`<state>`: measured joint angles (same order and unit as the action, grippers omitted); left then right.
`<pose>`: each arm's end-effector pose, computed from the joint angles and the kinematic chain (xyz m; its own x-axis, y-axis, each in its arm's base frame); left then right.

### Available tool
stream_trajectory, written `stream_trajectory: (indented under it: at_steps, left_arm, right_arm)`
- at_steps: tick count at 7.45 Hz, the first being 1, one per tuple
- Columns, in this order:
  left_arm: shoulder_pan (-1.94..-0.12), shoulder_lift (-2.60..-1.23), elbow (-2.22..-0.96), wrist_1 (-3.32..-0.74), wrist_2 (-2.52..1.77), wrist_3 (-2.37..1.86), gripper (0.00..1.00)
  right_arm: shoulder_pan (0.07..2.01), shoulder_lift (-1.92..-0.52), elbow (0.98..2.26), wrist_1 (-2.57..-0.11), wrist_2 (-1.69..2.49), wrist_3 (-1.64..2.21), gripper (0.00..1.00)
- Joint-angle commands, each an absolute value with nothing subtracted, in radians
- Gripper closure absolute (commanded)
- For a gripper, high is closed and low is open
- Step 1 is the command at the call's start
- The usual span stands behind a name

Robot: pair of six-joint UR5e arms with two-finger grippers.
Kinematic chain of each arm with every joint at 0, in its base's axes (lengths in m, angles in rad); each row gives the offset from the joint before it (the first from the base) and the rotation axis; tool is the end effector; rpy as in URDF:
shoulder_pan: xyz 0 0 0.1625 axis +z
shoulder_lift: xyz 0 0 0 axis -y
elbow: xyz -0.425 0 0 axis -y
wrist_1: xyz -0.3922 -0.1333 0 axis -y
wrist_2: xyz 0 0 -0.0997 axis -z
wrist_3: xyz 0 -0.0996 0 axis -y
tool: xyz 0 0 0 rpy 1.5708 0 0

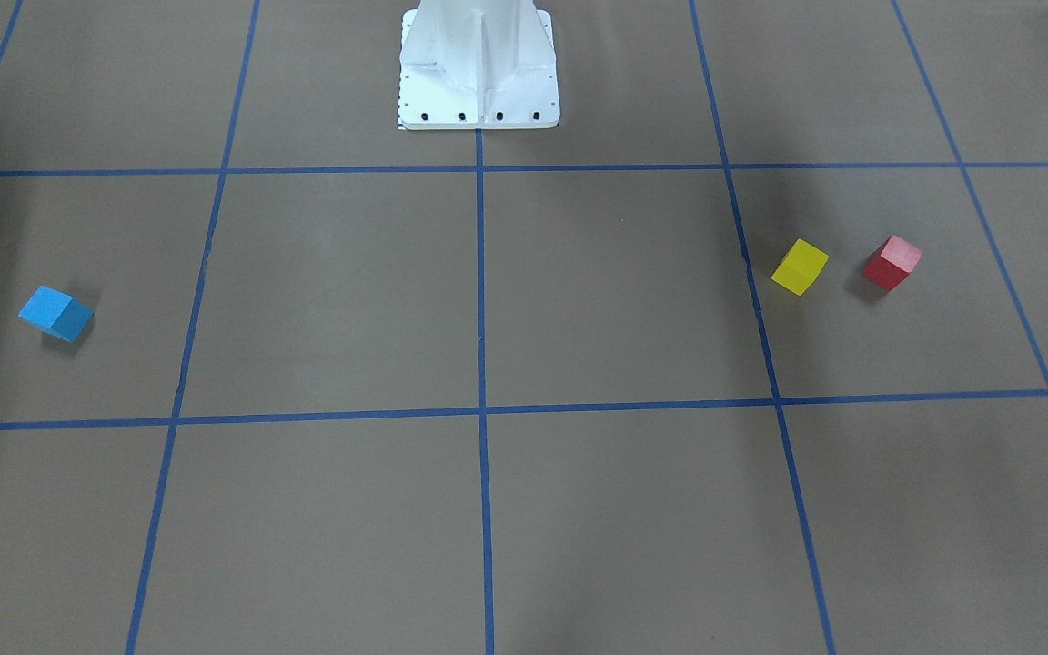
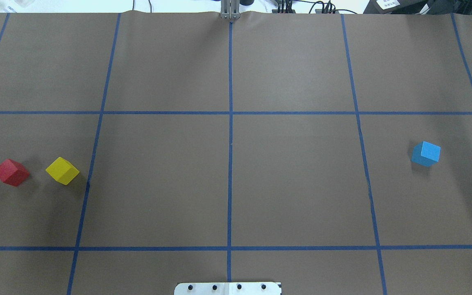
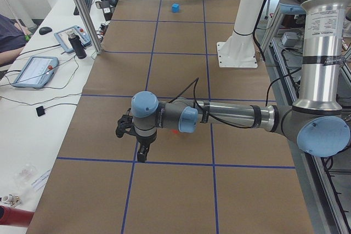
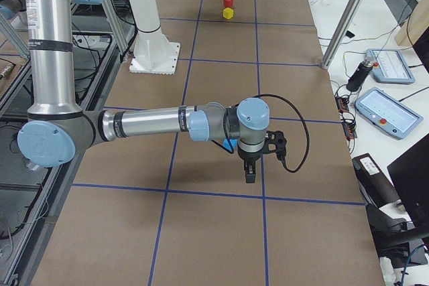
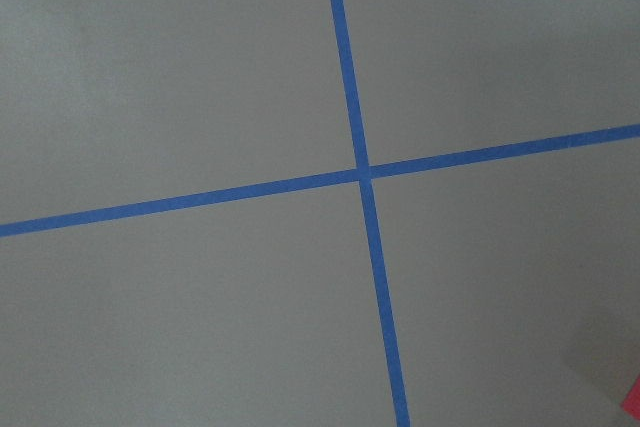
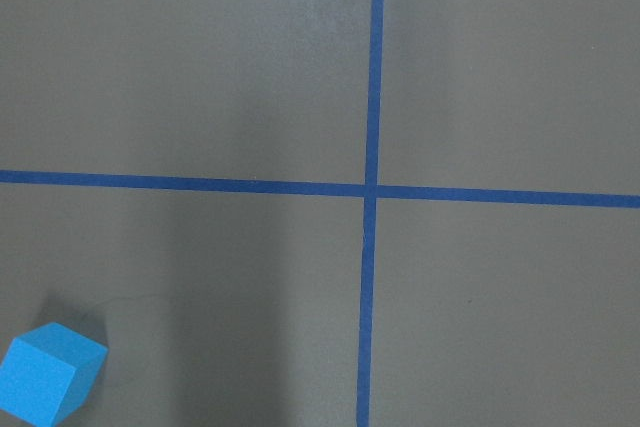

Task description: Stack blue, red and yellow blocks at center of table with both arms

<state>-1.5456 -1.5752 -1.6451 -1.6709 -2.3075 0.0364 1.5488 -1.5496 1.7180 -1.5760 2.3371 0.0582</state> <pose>-0.0537 -0.5056 0.6115 0.7361 0.1738 -0.6542 -0.0516 0.9781 0.2018 0.0531 -0.5070 0.5763 0.7179 -0.0709 0.6926 -0.0201 0.9923 0.1224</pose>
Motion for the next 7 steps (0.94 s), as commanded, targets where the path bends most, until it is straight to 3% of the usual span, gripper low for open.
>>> stream_trajectory:
  at_steps: [1, 3, 5, 7]
  left_arm:
    - [-1.543, -1.595, -1.628, -1.675, -2.312, 0.029, 0.0]
    - [-1.543, -1.603, -1.624, -1.675, -2.315, 0.029, 0.0]
    - [-1.543, -1.603, -1.634, -1.675, -2.315, 0.028, 0.0]
    - [-1.543, -1.608, -1.629, -1.675, -2.315, 0.029, 0.0]
  right_arm:
    - [1.532, -1.453, 1.714, -1.574, 2.362, 0.077, 0.01]
    - [1.4, -1.445, 1.713, -1.525, 2.391, 0.187, 0.01]
    - [1.246, -1.45, 1.709, -1.291, 2.327, 0.355, 0.01]
    - [1.189, -1.48, 1.706, -1.281, 2.312, 0.667, 0.01]
